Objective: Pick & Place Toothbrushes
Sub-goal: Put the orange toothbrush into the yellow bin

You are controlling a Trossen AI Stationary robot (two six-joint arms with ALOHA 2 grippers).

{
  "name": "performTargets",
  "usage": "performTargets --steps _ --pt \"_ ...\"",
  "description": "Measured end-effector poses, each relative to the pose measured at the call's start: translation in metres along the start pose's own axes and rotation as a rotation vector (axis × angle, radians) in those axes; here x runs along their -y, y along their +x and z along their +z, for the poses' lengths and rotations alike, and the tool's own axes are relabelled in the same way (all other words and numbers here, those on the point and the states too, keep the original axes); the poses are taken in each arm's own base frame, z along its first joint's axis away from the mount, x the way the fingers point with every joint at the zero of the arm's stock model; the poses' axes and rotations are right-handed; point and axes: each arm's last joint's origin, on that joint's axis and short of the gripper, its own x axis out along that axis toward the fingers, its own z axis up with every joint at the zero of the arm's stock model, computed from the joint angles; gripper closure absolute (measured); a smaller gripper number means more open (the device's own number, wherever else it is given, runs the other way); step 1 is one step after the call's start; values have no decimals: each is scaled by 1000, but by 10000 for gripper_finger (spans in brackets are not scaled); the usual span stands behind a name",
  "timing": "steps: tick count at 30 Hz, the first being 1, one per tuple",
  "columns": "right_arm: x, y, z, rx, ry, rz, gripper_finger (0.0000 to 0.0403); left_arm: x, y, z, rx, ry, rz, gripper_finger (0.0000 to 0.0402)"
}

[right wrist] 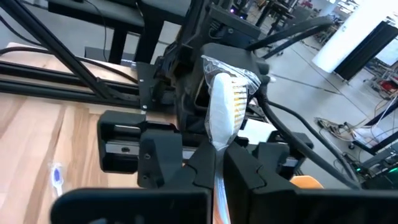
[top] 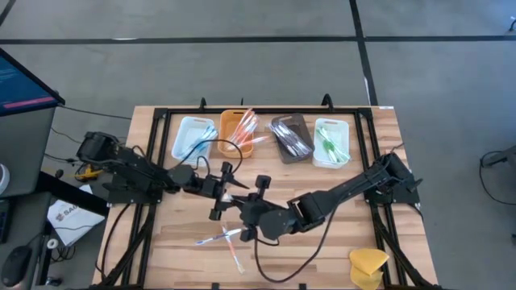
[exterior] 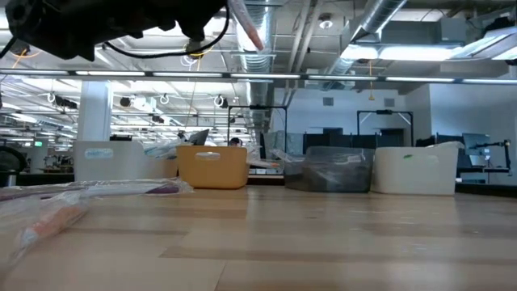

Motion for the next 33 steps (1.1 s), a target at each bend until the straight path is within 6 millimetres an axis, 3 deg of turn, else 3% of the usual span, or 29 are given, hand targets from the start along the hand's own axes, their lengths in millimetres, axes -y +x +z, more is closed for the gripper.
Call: performTargets --steps 7,18,26,33 --pt "1 1 0 -4 8 -2 398 0 4 1 5 -6 -3 207" --pt "3 3 -4 -37 42 -6 362 1 3 0 -12 2 -12 386" --pt "0 0 -8 -61 43 0 318 1 3 0 -14 0 -11 391" --pt "-12 -12 -7 -50 -79 32 238 2 4 -3 -48 0 -23 391"
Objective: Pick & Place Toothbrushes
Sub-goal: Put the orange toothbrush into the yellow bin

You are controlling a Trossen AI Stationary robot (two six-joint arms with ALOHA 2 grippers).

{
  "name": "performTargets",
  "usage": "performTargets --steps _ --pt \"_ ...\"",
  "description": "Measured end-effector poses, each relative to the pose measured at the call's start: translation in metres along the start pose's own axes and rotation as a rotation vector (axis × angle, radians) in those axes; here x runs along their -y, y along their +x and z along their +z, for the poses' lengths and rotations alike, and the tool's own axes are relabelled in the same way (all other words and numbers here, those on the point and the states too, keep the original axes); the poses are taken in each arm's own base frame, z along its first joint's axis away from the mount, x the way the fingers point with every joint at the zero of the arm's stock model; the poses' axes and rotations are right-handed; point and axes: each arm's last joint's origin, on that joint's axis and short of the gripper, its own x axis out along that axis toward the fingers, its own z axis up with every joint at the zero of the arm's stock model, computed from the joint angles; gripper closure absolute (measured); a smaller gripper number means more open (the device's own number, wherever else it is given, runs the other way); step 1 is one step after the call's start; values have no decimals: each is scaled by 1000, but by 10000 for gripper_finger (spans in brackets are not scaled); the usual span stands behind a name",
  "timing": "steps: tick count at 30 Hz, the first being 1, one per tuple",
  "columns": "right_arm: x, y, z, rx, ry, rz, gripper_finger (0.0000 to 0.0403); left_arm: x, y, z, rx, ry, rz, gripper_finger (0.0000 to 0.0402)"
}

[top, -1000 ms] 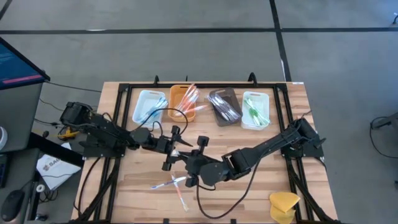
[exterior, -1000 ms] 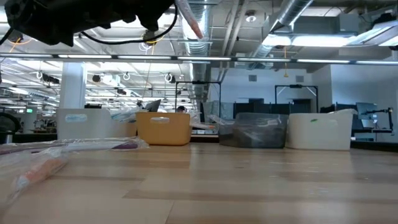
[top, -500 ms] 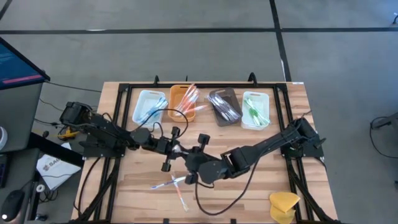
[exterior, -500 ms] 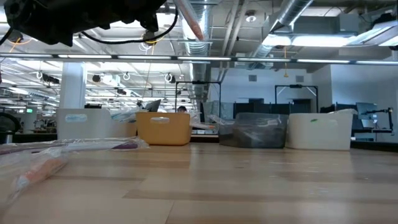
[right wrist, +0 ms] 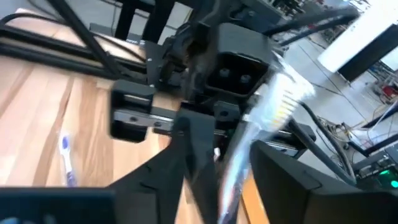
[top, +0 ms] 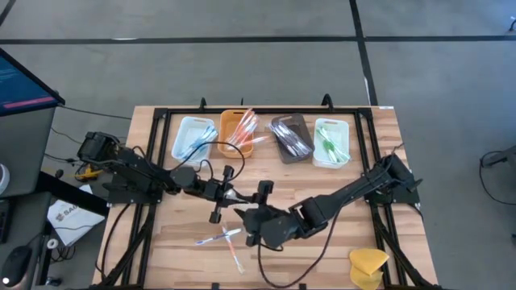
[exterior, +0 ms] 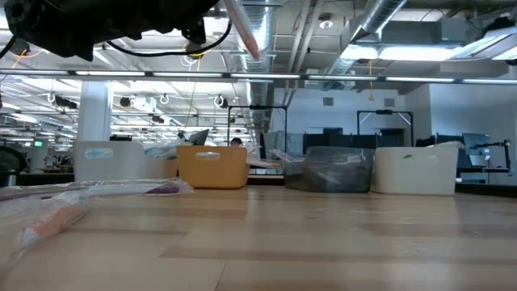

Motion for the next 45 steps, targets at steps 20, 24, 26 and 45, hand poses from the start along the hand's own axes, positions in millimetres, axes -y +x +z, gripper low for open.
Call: performTargets --steps 20,24,26,45 --pt "-45 -61 -25 -116 -56 28 217 -15 -31 17 -385 25 309 391" --pt "-47 -65 -26 -118 -55 34 230 -32 -41 43 -494 -3 377 391" --pt "-47 -65 -26 -119 -46 34 235 -46 -41 57 -554 0 419 391" --pt "-43 -60 -27 -135 30 24 248 -231 -57 23 -936 -412 510 389"
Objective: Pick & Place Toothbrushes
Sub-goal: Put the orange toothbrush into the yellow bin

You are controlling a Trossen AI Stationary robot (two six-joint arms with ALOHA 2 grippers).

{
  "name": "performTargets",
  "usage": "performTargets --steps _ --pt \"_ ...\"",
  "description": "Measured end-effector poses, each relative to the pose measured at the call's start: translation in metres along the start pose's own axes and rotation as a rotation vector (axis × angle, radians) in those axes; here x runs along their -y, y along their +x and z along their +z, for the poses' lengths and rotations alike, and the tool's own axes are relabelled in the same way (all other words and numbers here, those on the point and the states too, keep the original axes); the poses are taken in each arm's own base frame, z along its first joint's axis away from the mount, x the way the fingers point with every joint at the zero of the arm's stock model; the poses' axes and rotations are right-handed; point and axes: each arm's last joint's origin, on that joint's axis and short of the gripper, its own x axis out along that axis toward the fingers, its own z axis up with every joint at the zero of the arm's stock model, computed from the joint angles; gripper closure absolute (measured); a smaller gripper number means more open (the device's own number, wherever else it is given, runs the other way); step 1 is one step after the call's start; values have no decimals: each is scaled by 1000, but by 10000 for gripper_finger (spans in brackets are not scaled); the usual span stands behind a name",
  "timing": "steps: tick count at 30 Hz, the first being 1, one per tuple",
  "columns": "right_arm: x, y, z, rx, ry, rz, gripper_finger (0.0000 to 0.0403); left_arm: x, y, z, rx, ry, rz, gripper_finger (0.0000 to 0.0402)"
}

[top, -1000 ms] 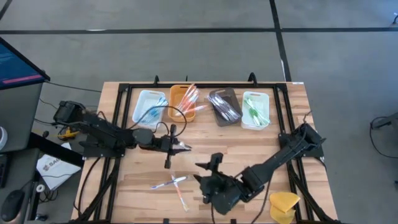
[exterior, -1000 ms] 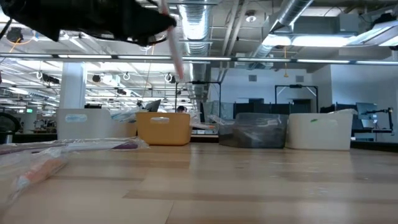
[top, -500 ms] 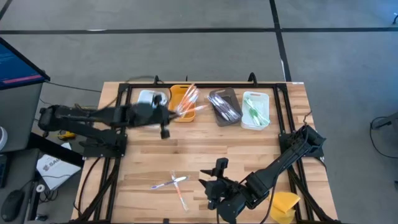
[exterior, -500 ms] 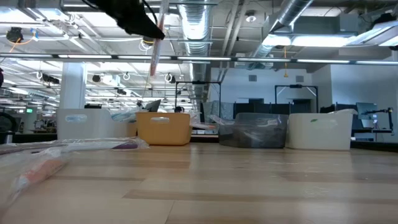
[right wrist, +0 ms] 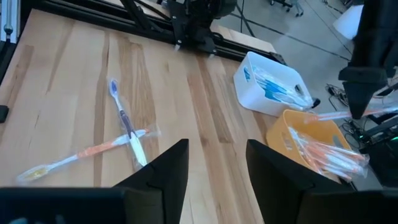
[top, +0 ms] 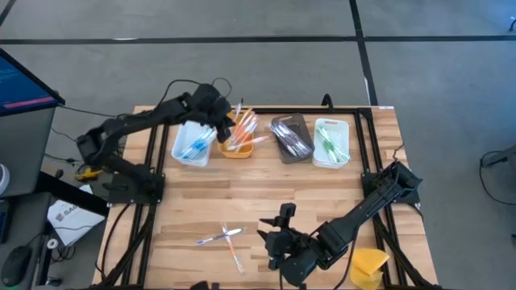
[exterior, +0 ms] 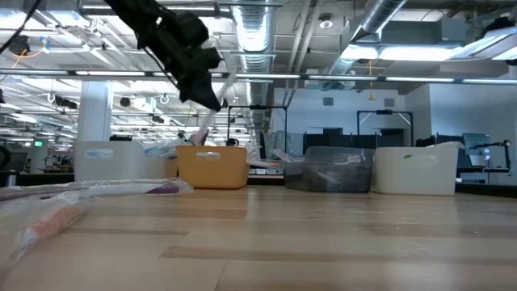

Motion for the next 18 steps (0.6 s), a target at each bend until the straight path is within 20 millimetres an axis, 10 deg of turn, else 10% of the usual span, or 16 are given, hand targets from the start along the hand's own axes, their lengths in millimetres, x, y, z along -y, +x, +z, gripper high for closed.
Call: performTargets --steps 18 --pt "19 29 1 -106 81 103 259 -36 42 -14 -108 -142 -69 362"
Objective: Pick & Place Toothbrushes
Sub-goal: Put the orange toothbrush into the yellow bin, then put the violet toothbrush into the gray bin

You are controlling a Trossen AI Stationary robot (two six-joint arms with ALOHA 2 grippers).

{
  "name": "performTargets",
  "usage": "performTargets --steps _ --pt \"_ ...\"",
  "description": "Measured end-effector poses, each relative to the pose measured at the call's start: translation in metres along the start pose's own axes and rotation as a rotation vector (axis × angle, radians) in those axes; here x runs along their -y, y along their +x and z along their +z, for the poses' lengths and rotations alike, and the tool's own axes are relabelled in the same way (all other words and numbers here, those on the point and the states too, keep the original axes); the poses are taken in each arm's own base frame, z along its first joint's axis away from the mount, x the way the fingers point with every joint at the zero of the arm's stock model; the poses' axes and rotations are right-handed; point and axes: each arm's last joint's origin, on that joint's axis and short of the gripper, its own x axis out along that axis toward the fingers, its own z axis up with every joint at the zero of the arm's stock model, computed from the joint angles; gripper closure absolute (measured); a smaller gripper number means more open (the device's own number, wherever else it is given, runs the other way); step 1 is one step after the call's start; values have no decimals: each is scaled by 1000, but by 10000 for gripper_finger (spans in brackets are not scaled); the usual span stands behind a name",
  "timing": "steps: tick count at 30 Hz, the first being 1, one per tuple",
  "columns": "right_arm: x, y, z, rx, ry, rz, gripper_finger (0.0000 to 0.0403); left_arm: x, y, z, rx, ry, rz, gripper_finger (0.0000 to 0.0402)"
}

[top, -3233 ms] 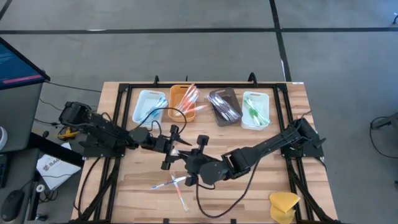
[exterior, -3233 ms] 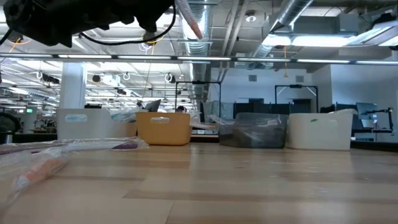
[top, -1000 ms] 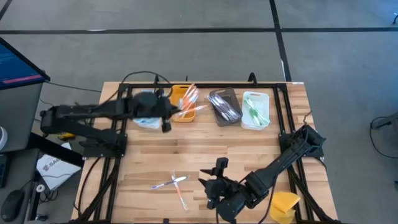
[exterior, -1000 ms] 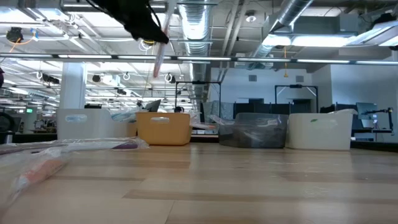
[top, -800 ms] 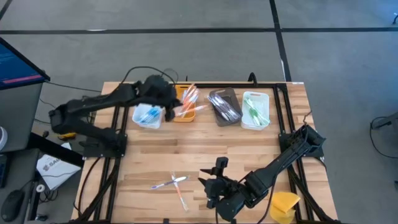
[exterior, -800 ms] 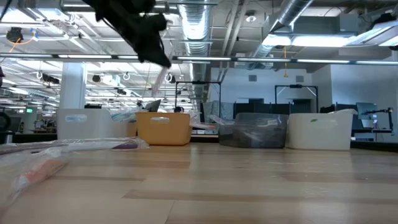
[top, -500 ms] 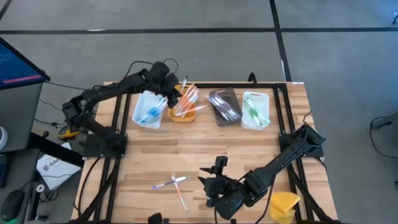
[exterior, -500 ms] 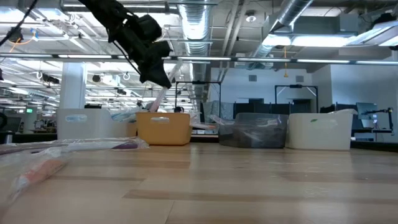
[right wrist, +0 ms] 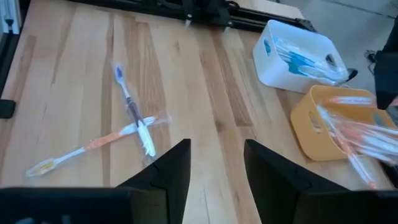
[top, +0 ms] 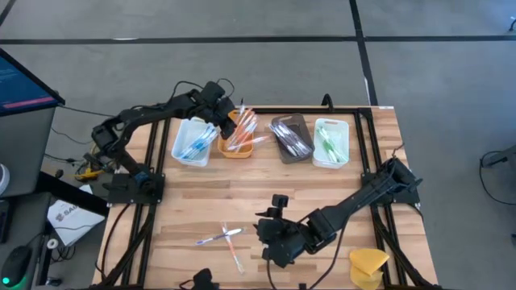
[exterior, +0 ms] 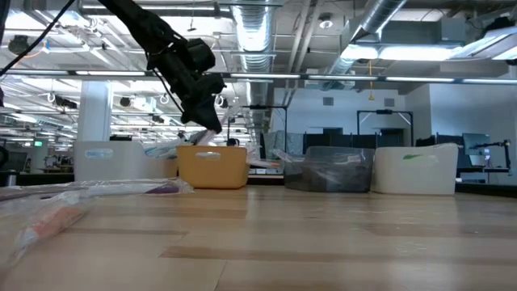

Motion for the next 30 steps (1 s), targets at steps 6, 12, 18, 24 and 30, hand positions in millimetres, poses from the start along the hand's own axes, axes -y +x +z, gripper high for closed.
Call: performTargets --steps 6,12,18,24,30 --pt "2 3 1 -9 6 12 258 0 0 0 2 9 3 355" --pt "2 2 1 -9 7 13 259 0 0 1 5 16 6 353" --pt "2 2 1 -8 12 13 264 -1 0 2 18 43 9 336" --pt "2 2 1 -10 15 14 262 -1 0 2 19 44 9 308" --pt "2 2 0 -11 14 15 263 -4 0 2 10 44 118 276"
